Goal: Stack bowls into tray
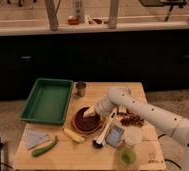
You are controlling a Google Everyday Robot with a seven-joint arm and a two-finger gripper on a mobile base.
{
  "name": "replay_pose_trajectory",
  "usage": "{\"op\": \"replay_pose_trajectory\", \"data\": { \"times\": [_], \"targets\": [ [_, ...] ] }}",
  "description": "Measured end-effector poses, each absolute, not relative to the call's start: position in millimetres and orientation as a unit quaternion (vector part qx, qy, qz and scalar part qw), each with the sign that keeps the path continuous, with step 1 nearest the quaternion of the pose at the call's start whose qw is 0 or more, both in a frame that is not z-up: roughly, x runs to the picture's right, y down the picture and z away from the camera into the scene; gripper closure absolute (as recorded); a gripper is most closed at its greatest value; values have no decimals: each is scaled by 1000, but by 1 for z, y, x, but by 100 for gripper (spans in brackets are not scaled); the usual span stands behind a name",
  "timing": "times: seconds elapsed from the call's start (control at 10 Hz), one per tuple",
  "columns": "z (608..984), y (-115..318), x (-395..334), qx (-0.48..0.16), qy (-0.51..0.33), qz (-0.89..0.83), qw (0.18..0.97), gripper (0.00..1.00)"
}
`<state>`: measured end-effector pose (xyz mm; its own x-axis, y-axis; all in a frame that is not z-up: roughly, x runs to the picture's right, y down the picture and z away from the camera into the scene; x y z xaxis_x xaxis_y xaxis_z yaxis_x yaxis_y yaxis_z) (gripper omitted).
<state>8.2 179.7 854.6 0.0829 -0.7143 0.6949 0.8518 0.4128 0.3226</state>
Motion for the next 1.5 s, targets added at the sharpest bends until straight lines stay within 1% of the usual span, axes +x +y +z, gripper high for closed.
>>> {"op": "replay_pose_trajectory", "data": {
  "times": [0.1,0.3,0.4,0.5,0.6,1.2,1.5],
  "targets": [
    [855,181,7,-83,-415,-536,730,60],
    [856,182,6,-84,-417,-535,730,76],
    [857,182,6,-85,-417,-534,730,88],
    [856,183,7,-86,-417,-534,730,98],
    [855,181,8,-86,-415,-535,731,100],
    [839,164,13,-87,-399,-551,728,100],
    [825,149,12,-81,-388,-565,724,100]
  ]
}}
